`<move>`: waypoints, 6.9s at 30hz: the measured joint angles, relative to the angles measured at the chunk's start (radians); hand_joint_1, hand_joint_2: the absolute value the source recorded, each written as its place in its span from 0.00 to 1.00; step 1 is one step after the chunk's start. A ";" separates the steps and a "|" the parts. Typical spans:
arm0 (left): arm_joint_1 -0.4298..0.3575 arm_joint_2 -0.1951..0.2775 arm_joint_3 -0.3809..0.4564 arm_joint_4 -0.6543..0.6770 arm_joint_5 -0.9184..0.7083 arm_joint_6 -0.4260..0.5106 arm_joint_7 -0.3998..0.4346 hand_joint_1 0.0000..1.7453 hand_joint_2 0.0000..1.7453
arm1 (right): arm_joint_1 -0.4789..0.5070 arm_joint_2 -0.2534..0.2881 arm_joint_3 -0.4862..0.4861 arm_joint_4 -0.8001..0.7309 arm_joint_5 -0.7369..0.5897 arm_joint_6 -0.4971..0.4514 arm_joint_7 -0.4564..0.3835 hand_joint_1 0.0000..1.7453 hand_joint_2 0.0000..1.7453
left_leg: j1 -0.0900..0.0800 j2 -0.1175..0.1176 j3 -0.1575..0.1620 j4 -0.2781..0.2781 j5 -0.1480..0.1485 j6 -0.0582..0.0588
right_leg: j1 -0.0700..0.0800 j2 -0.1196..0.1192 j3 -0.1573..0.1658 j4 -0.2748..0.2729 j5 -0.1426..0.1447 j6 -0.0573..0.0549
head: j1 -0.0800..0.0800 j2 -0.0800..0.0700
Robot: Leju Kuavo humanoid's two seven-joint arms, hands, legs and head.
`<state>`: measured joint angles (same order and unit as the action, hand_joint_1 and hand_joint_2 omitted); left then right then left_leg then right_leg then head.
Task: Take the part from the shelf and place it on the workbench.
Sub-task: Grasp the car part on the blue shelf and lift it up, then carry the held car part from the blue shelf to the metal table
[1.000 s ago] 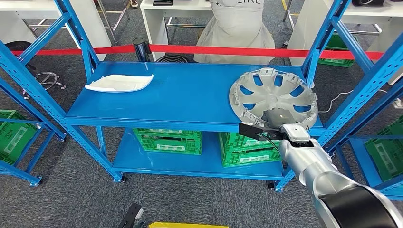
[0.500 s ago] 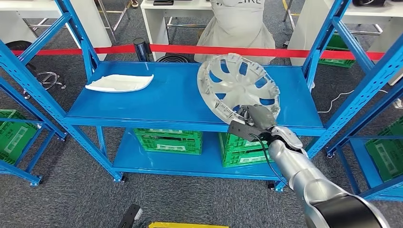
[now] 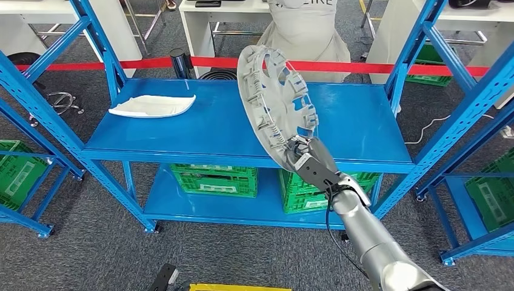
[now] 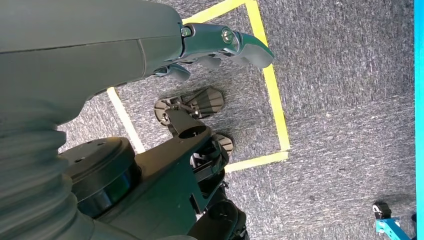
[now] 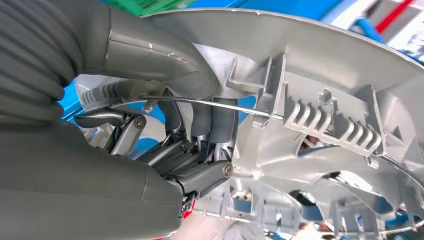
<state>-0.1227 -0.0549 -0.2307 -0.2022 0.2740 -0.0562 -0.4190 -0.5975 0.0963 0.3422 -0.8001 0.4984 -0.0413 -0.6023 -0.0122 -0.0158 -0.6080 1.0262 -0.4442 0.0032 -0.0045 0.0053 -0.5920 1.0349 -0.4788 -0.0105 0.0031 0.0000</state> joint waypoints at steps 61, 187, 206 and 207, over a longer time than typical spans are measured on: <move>0.016 0.013 0.021 0.000 -0.053 -0.016 0.041 0.00 1.00 | 0.607 -0.047 -0.186 -1.013 -0.459 0.283 -0.092 1.00 1.00 | 0.000 0.001 -0.003 0.000 -0.004 0.000 | 0.000 -0.001 -0.002 -0.001 -0.003 -0.002 | 0.000 0.000; 0.006 -0.004 0.071 0.000 -0.124 0.041 0.123 0.00 1.00 | 0.547 -0.022 -0.180 -0.998 -0.414 0.335 -0.086 1.00 1.00 | 0.019 0.007 0.005 0.013 -0.012 -0.017 | -0.014 -0.004 -0.001 0.007 0.000 0.026 | 0.001 0.000; 0.003 0.002 0.072 0.000 -0.127 0.047 0.119 0.00 1.00 | 0.542 -0.022 -0.177 -0.992 -0.423 0.326 -0.087 1.00 1.00 | 0.019 0.012 0.062 -0.003 -0.057 0.011 | -0.020 -0.009 -0.113 0.031 0.068 0.043 | -0.012 0.000; 0.003 0.002 0.073 0.000 -0.127 0.047 0.119 0.00 1.00 | 0.542 -0.022 -0.176 -0.992 -0.423 0.326 -0.087 1.00 1.00 | 0.020 0.013 0.051 -0.003 -0.046 0.017 | -0.021 -0.008 -0.130 0.082 0.018 0.046 | -0.010 0.000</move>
<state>-0.1201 -0.0527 -0.1581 -0.2021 0.1471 -0.0088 -0.3004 -0.0553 0.0748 0.1658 -1.7918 0.0757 0.2850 -0.6896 0.0074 -0.0024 -0.5568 1.0234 -0.4900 0.0197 -0.0252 -0.0032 -0.7224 1.1169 -0.4606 0.0350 -0.0069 0.0000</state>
